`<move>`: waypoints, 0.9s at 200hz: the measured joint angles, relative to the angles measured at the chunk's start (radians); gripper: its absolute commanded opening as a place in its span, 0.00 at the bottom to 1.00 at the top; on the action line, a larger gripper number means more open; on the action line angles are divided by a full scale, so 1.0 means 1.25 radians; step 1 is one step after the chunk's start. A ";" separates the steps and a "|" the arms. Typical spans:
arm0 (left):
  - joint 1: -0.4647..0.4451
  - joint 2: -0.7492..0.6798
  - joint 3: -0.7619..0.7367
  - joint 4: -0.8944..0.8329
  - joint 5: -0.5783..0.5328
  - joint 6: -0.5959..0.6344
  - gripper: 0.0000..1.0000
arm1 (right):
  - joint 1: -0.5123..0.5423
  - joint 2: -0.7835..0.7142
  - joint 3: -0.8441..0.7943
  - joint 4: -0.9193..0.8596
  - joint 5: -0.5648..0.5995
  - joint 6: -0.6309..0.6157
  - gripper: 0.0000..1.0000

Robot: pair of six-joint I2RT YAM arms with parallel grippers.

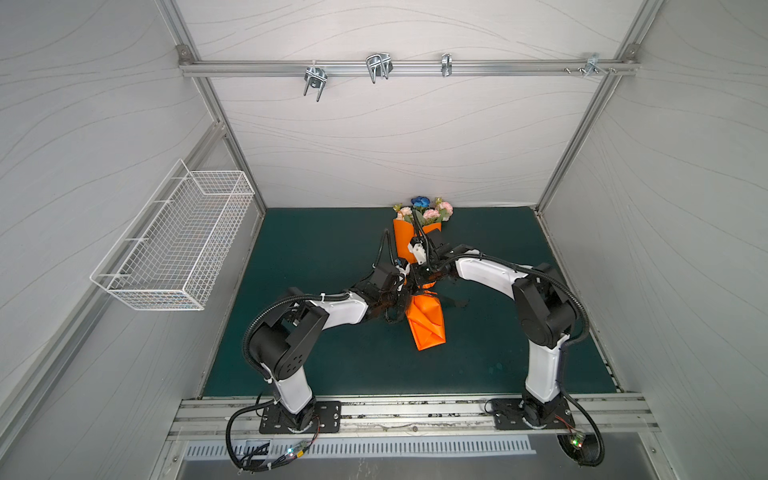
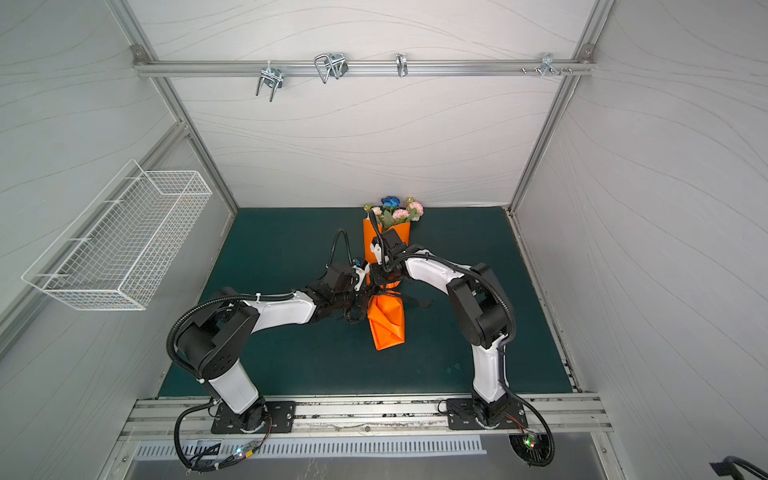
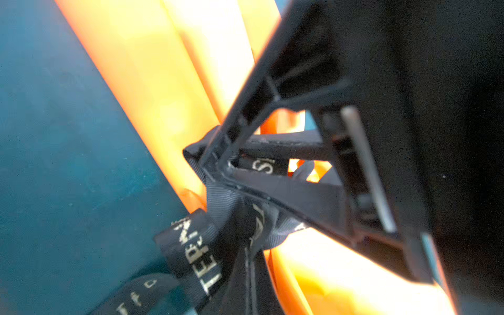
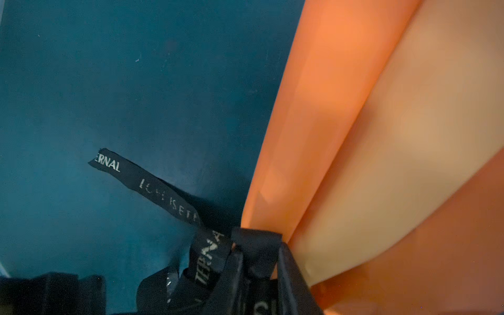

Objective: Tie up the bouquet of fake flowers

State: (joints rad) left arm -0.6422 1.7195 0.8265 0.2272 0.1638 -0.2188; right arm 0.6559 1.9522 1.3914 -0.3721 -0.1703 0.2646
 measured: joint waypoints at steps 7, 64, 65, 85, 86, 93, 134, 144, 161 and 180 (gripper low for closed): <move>0.000 0.001 0.000 -0.001 0.000 -0.002 0.00 | 0.000 0.003 0.004 -0.003 0.000 -0.002 0.11; 0.002 0.003 0.000 0.000 -0.002 -0.003 0.00 | 0.000 0.009 0.014 -0.008 0.004 -0.006 0.02; 0.002 0.003 0.000 0.000 -0.002 -0.003 0.00 | 0.000 0.009 0.014 -0.008 0.004 -0.006 0.02; 0.002 0.003 0.000 0.001 -0.002 -0.003 0.00 | 0.000 0.007 0.014 -0.006 0.010 -0.005 0.03; 0.002 0.003 0.000 0.001 -0.002 -0.003 0.00 | 0.000 0.007 0.013 -0.005 0.010 -0.005 0.03; 0.002 0.003 0.000 0.002 -0.002 -0.002 0.00 | 0.000 0.005 0.011 -0.002 0.010 -0.002 0.03; 0.002 0.003 0.002 0.014 0.004 0.005 0.00 | -0.002 -0.015 -0.003 0.029 0.012 0.016 0.03; 0.002 0.003 0.005 0.014 0.003 0.005 0.00 | -0.003 -0.016 -0.003 0.036 0.014 0.021 0.03; 0.004 0.004 0.008 0.013 0.003 0.005 0.00 | -0.003 -0.017 -0.005 0.047 0.018 0.025 0.03; 0.005 0.004 0.009 0.013 0.003 0.005 0.00 | -0.005 -0.019 -0.014 0.063 0.026 0.030 0.02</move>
State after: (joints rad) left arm -0.6357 1.7241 0.8375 0.2436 0.1680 -0.2127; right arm 0.6502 1.9282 1.3743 -0.2928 -0.1379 0.3016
